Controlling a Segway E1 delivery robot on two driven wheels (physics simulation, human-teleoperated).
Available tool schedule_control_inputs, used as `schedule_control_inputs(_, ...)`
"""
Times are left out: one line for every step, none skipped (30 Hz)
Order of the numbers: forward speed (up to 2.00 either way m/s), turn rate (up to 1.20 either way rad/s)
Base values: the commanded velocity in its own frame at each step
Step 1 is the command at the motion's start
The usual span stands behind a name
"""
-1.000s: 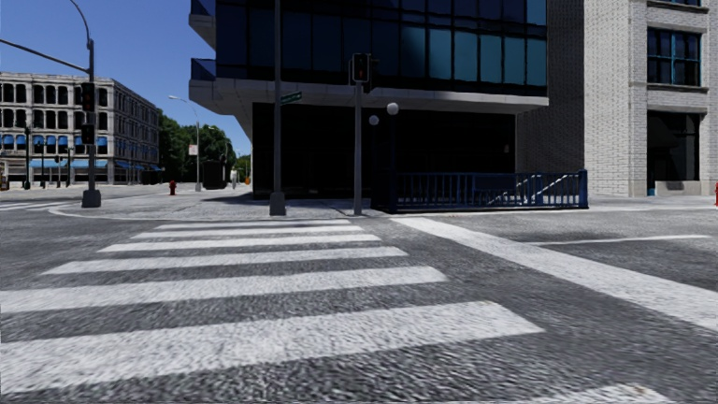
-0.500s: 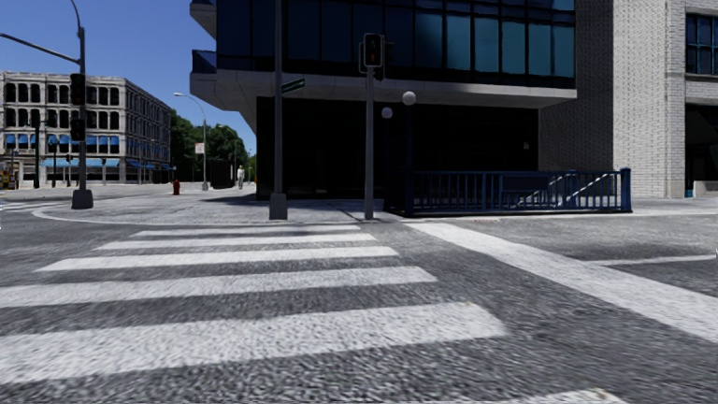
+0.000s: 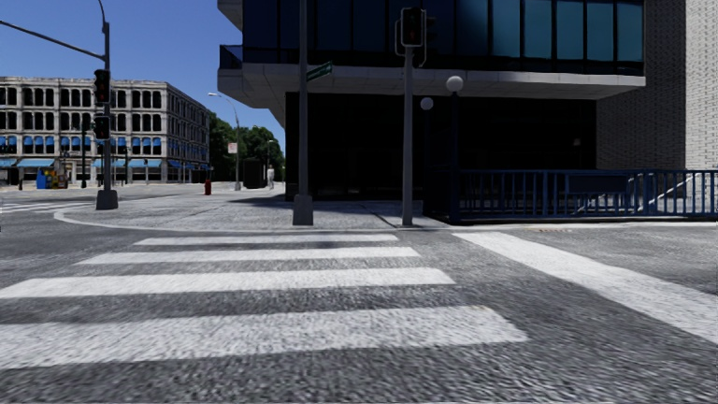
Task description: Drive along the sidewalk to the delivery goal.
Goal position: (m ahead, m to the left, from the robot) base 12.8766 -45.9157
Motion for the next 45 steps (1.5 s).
schedule_control_inputs(1.95, 0.32)
schedule_control_inputs(1.95, 0.32)
schedule_control_inputs(1.95, 0.32)
schedule_control_inputs(1.95, 0.28)
schedule_control_inputs(1.95, 0.0)
schedule_control_inputs(1.95, 0.0)
schedule_control_inputs(1.95, 0.0)
schedule_control_inputs(1.95, 0.0)
schedule_control_inputs(1.95, 0.0)
schedule_control_inputs(1.95, 0.0)
schedule_control_inputs(1.95, 0.0)
schedule_control_inputs(1.95, 0.0)
schedule_control_inputs(1.95, 0.0)
schedule_control_inputs(1.95, 0.0)
schedule_control_inputs(1.95, 0.0)
schedule_control_inputs(1.95, 0.0)
schedule_control_inputs(1.95, 0.0)
schedule_control_inputs(1.95, 0.0)
schedule_control_inputs(1.95, 0.0)
schedule_control_inputs(1.95, 0.0)
schedule_control_inputs(1.95, 0.0)
schedule_control_inputs(1.95, 0.0)
schedule_control_inputs(1.95, 0.0)
schedule_control_inputs(1.95, 0.0)
schedule_control_inputs(1.95, 0.0)
schedule_control_inputs(1.95, 0.0)
schedule_control_inputs(1.95, 0.0)
schedule_control_inputs(1.95, 0.0)
schedule_control_inputs(1.95, 0.0)
schedule_control_inputs(1.95, 0.0)
schedule_control_inputs(1.95, 0.0)
schedule_control_inputs(1.95, 0.0)
schedule_control_inputs(1.95, 0.0)
schedule_control_inputs(1.95, 0.0)
schedule_control_inputs(1.95, 0.0)
schedule_control_inputs(1.95, 0.0)
schedule_control_inputs(1.95, 0.0)
schedule_control_inputs(1.95, 0.0)
schedule_control_inputs(1.95, 0.0)
schedule_control_inputs(1.95, 0.0)
schedule_control_inputs(1.95, 0.0)
schedule_control_inputs(1.95, 0.0)
schedule_control_inputs(1.95, 0.0)
schedule_control_inputs(1.95, 0.0)
schedule_control_inputs(1.95, 0.0)
